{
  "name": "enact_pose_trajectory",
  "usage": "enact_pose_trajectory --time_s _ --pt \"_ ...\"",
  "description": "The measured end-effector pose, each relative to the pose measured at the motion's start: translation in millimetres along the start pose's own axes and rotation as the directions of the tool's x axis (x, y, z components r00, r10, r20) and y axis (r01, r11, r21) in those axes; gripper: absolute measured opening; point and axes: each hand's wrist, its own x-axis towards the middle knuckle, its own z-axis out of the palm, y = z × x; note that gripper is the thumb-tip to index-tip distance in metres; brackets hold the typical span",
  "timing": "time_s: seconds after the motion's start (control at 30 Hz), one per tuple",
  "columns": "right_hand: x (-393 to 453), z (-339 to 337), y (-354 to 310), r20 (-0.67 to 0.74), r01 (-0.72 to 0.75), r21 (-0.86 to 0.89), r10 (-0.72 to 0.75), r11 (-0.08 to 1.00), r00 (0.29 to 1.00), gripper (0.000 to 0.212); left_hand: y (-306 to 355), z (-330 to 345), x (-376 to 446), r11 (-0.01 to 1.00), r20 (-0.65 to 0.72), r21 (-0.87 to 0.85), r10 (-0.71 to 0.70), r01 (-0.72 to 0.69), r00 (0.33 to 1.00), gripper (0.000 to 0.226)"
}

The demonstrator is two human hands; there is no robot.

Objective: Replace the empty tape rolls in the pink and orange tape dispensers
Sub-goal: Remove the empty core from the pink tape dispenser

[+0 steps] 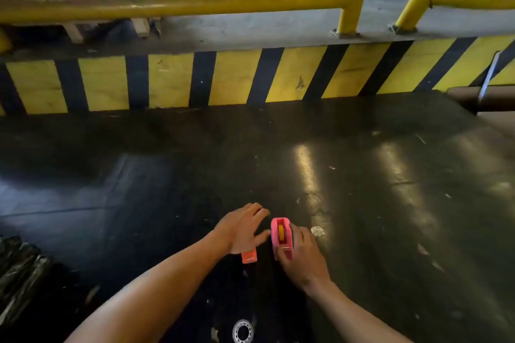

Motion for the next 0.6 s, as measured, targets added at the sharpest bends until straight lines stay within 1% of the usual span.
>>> enact_pose_trajectory --time_s 0.07,0.13,0.27,0.37,0.47,0.53,0.6 --pt "1.9 10.0 3.7 0.028 -0.075 0.055 0.074 0.996 0.997 0.064 1.7 6.4 10.6 0.999 0.055 -0.015 0.034 -0.033 0.998 0.058" --pt "1.6 19.5 8.2 0.073 -0.124 0.066 0.119 0.990 0.990 0.063 3.8 15.2 19.9 0.998 0.102 -0.018 0.061 -0.059 0.993 0.055" --pt "7.1 34.2 16.8 0.097 -0.165 0.059 0.159 0.984 0.983 0.059 0.1 31.9 40.3 0.999 0.161 -0.034 0.041 -0.036 0.986 0.057" --pt "11.1 38.5 24.8 0.082 -0.109 -0.024 0.111 0.994 0.990 0.058 -0.9 37.9 48.6 0.998 0.186 -0.060 0.034 -0.023 0.982 0.058" --pt "13.0 34.8 35.6 0.105 -0.056 -0.091 0.066 0.994 0.992 0.057 -2.9 44.9 49.5 0.997 0.190 -0.074 0.011 0.003 0.982 0.058" --pt "13.8 30.5 45.2 0.145 0.015 -0.146 0.006 0.989 0.989 0.057 -2.3 50.9 46.0 0.999 0.193 -0.032 0.003 0.003 0.981 0.061" --pt "15.0 25.1 58.3 0.217 0.104 -0.194 -0.060 0.975 0.974 0.057 2.9 55.9 39.2 1.000 0.206 0.031 -0.004 -0.002 0.979 0.061"
